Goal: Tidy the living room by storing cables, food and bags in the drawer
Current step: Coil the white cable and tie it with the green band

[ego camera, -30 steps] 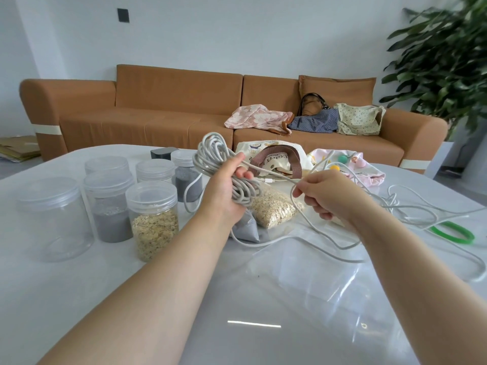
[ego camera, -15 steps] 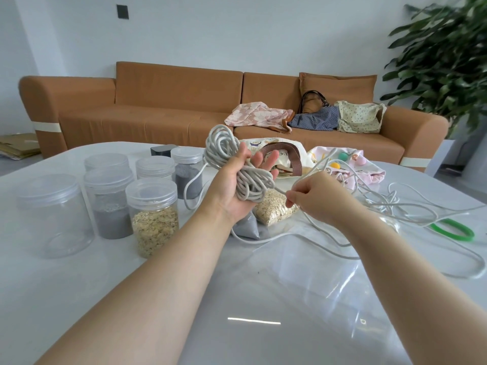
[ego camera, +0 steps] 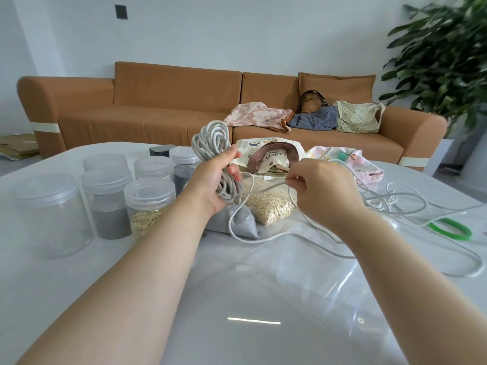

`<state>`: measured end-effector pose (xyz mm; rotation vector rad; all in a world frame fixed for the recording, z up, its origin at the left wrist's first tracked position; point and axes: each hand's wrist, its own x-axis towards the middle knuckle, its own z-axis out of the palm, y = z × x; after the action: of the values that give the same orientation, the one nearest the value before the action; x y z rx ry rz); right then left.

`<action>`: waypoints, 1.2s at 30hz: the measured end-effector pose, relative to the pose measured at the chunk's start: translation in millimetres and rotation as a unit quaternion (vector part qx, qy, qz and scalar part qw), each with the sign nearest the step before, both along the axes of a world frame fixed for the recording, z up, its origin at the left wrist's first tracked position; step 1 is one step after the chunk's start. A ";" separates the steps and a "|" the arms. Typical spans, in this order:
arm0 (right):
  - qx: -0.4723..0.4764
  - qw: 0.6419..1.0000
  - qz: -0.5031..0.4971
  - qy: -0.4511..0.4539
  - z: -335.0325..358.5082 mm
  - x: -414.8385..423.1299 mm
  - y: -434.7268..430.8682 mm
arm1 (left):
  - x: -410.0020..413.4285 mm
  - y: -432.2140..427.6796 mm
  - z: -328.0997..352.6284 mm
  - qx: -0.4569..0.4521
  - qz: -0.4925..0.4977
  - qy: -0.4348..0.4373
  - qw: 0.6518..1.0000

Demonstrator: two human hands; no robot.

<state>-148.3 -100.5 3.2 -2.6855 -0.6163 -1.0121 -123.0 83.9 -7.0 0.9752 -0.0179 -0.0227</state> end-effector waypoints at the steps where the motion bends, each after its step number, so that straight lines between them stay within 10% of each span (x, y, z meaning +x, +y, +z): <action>1: -0.010 1.000 0.018 -0.010 -0.1 2.3 -1.7 | 0.7 0.7 0.2 0.016 0.001 0.000 1.000; 8: 0.089 0.994 0.030 -0.058 -1.8 8.0 -9.0 | 3.8 3.7 0.1 0.115 -0.012 0.005 0.993; 23: 0.165 0.974 0.104 -0.116 4.2 -1.1 0.9 | -11.8 -16.2 -6.9 0.197 -0.355 -0.011 0.914; 36: 0.157 0.976 0.117 -0.100 -0.3 0.5 2.2 | -14.6 -30.9 -10.1 0.409 -0.302 0.005 0.861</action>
<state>-147.8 -98.2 2.9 -2.1986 -0.7223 -1.2065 -137.5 53.1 -17.1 1.7919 -0.3283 -0.6629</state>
